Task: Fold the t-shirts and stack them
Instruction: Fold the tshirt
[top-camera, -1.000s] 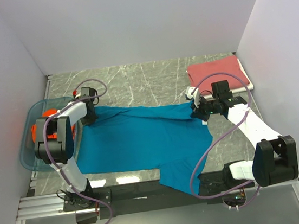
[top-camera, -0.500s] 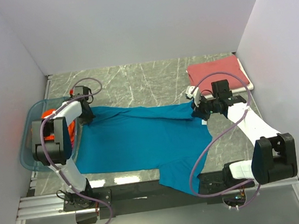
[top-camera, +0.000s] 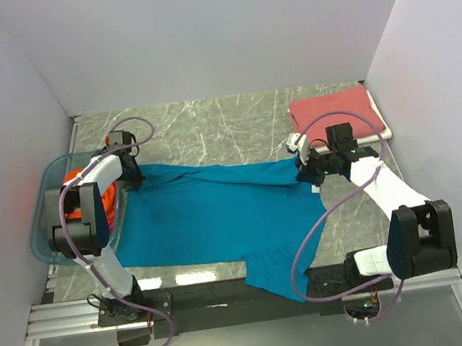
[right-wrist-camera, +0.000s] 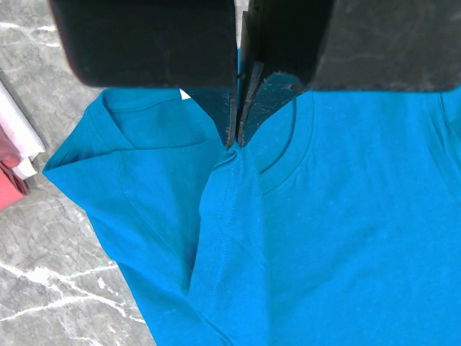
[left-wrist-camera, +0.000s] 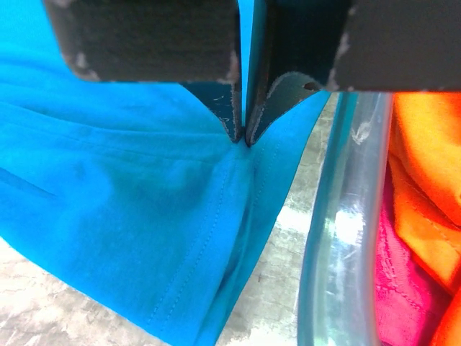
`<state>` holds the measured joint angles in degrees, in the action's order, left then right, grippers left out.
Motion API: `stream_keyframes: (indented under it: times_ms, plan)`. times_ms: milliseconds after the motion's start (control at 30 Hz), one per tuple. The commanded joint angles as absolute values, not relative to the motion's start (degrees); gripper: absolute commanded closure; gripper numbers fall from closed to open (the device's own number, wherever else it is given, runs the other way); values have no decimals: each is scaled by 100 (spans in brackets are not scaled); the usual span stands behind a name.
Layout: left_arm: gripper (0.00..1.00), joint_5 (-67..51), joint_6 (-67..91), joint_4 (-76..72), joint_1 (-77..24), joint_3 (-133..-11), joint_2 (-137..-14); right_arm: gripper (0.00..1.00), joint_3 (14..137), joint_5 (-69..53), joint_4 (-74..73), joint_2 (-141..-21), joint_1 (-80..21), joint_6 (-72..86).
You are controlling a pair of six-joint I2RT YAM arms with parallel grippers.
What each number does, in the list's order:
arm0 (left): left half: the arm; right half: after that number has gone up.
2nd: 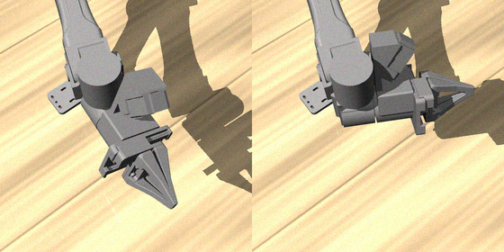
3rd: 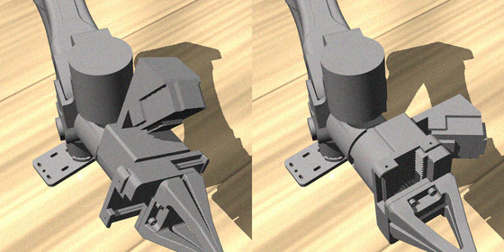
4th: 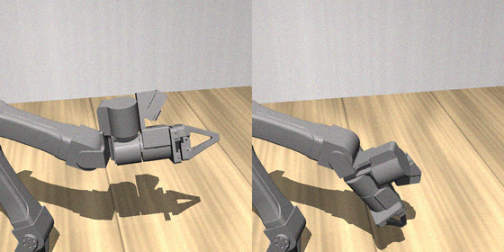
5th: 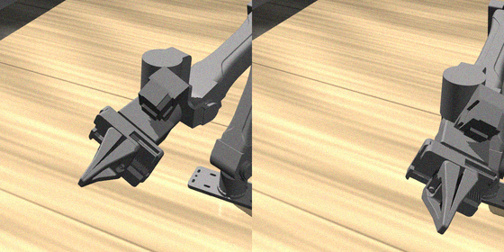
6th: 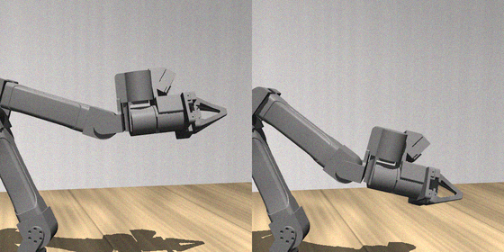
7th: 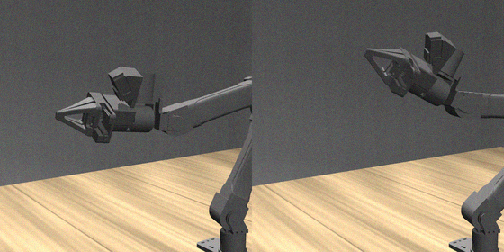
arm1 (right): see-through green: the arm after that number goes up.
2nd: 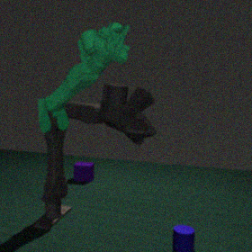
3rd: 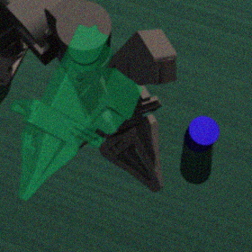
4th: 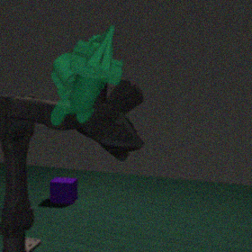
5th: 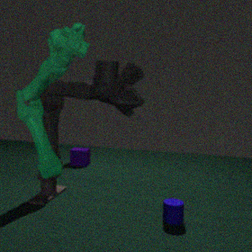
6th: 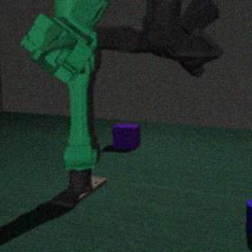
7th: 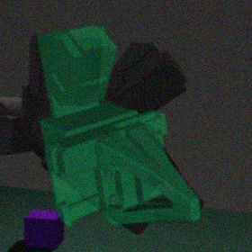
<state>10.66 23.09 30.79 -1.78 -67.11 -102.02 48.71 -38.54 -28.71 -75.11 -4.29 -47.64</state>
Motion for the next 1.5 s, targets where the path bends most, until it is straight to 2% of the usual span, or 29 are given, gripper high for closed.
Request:
stream_keyframes:
  times_ms: [0, 267, 500, 800, 900, 933, 1000, 1467]
  plan:
    - [88, 861, 2188, 3024, -149, -6856, -10072, 100, 5010, -3929, -2733, -7462, -387, -4790]
    - [87, 862, 2189, 2997, -132, -6838, -10169, 100, 5001, -3955, -2733, -7471, -387, -4790]
    - [80, 888, 2136, 3023, -123, -6855, -10178, 100, 5036, -3990, -2760, -7479, -387, -4781]
    - [80, 976, 2118, 3006, -114, -6891, -10300, 100, 5045, -3990, -2769, -7480, -395, -4781]
    - [85, 1002, 2118, 2988, -114, -6899, -10353, 100, 5036, -3999, -2777, -7471, -387, -4790]
    - [93, 1011, 2109, 2988, -114, -6908, -10362, 100, 5027, -3999, -2786, -7471, -387, -4790]
    - [99, 1046, 2118, 2988, -114, -6917, -10345, 100, 5027, -3999, -2795, -7462, -387, -4799]
    - [99, 1468, 2074, 3217, -27, -7154, -9949, 100, 5036, -3885, -2786, -7409, -325, -4843]
